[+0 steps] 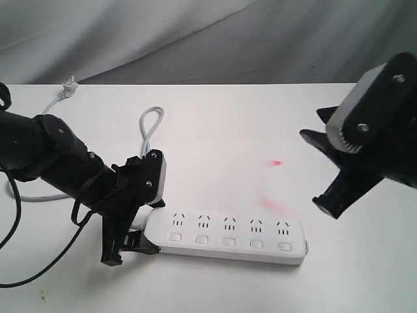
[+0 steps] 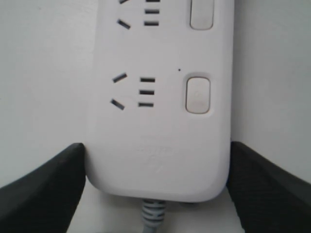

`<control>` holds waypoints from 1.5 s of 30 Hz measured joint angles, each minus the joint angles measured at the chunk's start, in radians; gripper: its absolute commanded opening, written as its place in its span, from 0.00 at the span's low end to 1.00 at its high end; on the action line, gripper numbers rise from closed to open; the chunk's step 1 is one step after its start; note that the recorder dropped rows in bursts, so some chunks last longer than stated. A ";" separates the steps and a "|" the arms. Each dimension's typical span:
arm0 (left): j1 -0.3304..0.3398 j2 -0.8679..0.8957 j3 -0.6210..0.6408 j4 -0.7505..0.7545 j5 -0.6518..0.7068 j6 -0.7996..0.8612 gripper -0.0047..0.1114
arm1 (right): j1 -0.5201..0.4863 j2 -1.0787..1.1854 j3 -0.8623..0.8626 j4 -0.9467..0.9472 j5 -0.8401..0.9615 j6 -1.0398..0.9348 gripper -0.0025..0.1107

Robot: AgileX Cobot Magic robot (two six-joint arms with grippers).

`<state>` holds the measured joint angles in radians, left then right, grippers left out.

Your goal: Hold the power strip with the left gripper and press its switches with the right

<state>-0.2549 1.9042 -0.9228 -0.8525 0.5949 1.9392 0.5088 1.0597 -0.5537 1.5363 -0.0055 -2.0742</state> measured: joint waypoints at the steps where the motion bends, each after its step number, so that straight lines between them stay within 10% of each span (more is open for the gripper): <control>1: 0.000 0.000 0.000 0.000 0.000 0.000 0.61 | 0.000 -0.023 0.011 0.000 0.000 0.008 0.02; 34: 0.000 0.000 0.000 0.000 0.000 0.000 0.61 | -0.005 -0.384 0.238 0.000 -0.100 0.246 0.02; 45: 0.000 0.000 0.000 0.000 0.000 0.000 0.61 | -0.353 -0.722 0.337 0.044 0.096 0.246 0.02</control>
<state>-0.2549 1.9042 -0.9228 -0.8525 0.5949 1.9392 0.1555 0.3382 -0.2165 1.5806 0.0906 -1.8286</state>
